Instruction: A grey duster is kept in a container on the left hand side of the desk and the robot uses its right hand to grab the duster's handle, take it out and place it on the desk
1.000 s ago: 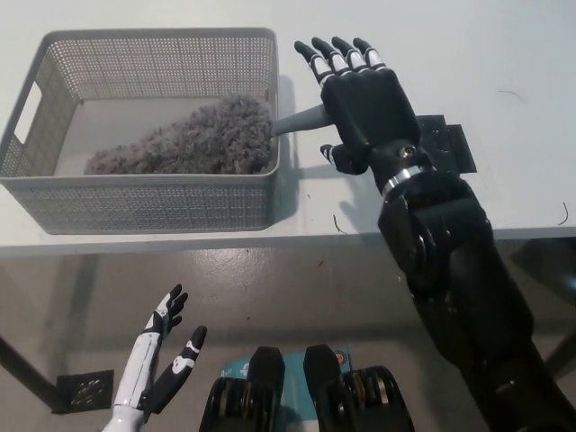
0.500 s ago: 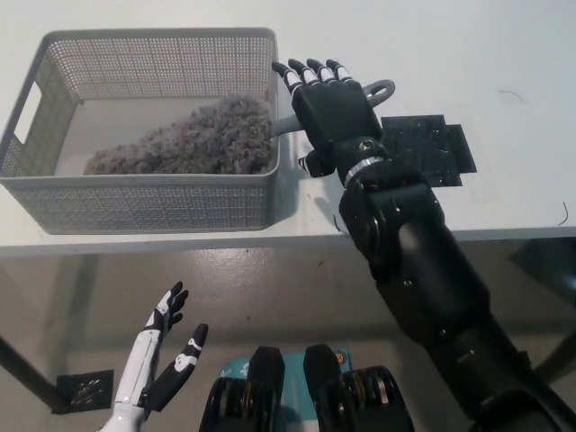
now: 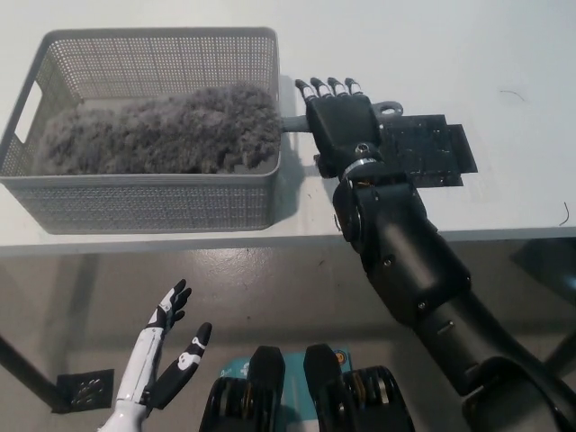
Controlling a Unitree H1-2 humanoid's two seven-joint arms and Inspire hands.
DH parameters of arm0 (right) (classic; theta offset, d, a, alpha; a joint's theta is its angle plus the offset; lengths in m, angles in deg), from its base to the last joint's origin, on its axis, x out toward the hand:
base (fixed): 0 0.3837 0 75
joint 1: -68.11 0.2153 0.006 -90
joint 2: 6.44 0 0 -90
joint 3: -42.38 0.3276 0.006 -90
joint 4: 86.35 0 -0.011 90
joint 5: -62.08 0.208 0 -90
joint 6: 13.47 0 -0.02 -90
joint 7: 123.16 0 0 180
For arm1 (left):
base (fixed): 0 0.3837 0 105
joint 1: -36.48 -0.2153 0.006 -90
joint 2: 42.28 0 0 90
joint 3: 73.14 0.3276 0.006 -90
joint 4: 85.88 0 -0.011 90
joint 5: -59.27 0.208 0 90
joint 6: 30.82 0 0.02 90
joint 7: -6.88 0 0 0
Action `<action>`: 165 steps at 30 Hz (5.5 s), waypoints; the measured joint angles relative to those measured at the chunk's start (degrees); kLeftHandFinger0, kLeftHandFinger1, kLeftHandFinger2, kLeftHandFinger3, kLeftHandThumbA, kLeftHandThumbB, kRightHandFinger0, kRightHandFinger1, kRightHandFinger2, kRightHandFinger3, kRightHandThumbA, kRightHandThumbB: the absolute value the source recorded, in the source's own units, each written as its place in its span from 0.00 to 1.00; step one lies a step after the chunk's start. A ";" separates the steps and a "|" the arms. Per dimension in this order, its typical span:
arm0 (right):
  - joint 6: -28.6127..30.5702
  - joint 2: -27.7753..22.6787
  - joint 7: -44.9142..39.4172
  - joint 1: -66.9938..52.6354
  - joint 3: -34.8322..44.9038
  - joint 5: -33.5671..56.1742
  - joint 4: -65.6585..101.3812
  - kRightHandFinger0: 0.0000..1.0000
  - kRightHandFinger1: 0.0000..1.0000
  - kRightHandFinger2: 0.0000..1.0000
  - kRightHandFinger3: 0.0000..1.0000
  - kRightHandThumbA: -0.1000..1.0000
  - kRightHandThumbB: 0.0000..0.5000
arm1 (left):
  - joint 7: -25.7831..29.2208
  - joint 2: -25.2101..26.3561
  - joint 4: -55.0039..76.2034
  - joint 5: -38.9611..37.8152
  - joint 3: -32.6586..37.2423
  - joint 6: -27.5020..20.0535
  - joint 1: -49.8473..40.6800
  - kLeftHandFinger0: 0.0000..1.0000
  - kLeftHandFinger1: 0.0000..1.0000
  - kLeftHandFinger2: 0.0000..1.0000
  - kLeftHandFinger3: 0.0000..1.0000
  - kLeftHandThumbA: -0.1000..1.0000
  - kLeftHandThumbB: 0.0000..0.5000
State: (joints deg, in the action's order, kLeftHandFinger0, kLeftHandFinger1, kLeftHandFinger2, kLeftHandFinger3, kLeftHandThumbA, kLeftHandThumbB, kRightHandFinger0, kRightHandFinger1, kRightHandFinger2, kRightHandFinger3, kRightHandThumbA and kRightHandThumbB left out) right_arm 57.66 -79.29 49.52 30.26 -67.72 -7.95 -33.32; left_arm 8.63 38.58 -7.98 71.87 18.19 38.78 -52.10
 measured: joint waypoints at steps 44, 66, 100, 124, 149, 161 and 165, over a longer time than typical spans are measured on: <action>10.21 3.64 20.77 -1.40 29.01 34.20 5.71 0.00 0.13 0.56 0.47 0.00 0.32 | -0.02 0.23 -0.33 0.91 1.58 0.15 0.09 1.00 1.00 1.00 1.00 0.71 0.08; 18.99 -19.62 26.77 -5.94 16.80 34.54 -3.57 0.00 0.23 0.67 0.67 0.00 0.33 | -0.03 1.47 2.30 1.62 1.56 1.45 0.07 1.00 1.00 1.00 1.00 0.64 0.01; 22.31 -29.32 31.28 3.18 -9.20 19.90 -15.98 0.00 0.27 0.65 0.57 0.00 0.42 | 0.04 1.71 2.51 1.66 1.38 1.97 0.12 1.00 1.00 1.00 1.00 0.64 0.01; 22.77 -29.24 30.81 3.15 16.71 37.43 -21.62 0.00 0.22 0.68 0.61 0.00 0.34 | 0.11 1.67 2.49 1.76 1.20 2.04 -0.10 1.00 1.00 0.98 1.00 0.62 0.00; 15.35 -28.98 31.63 4.71 -15.71 22.67 -34.58 0.13 0.16 0.29 0.97 0.19 0.47 | 0.04 1.66 2.75 1.40 1.19 2.06 -0.11 1.00 0.97 0.88 1.00 0.60 0.01; 11.36 -29.75 19.77 5.89 -9.41 26.49 -23.25 1.00 1.00 1.00 1.00 0.79 1.00 | 0.03 1.81 2.59 1.42 1.27 2.02 0.03 1.00 0.96 0.86 1.00 0.61 0.10; 10.85 -29.75 15.30 5.67 -7.26 28.96 -18.40 1.00 1.00 1.00 1.00 0.71 1.00 | 0.03 1.81 2.33 1.44 1.32 2.05 0.03 1.00 0.98 0.87 1.00 0.58 0.15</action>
State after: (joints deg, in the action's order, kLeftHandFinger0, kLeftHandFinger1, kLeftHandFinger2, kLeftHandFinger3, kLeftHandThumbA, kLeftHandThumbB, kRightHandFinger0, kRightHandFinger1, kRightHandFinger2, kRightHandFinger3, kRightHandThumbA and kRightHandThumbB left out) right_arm 68.51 -109.04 64.83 35.94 -74.98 21.01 -51.72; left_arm 8.66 40.40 -5.66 73.31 19.51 40.83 -52.06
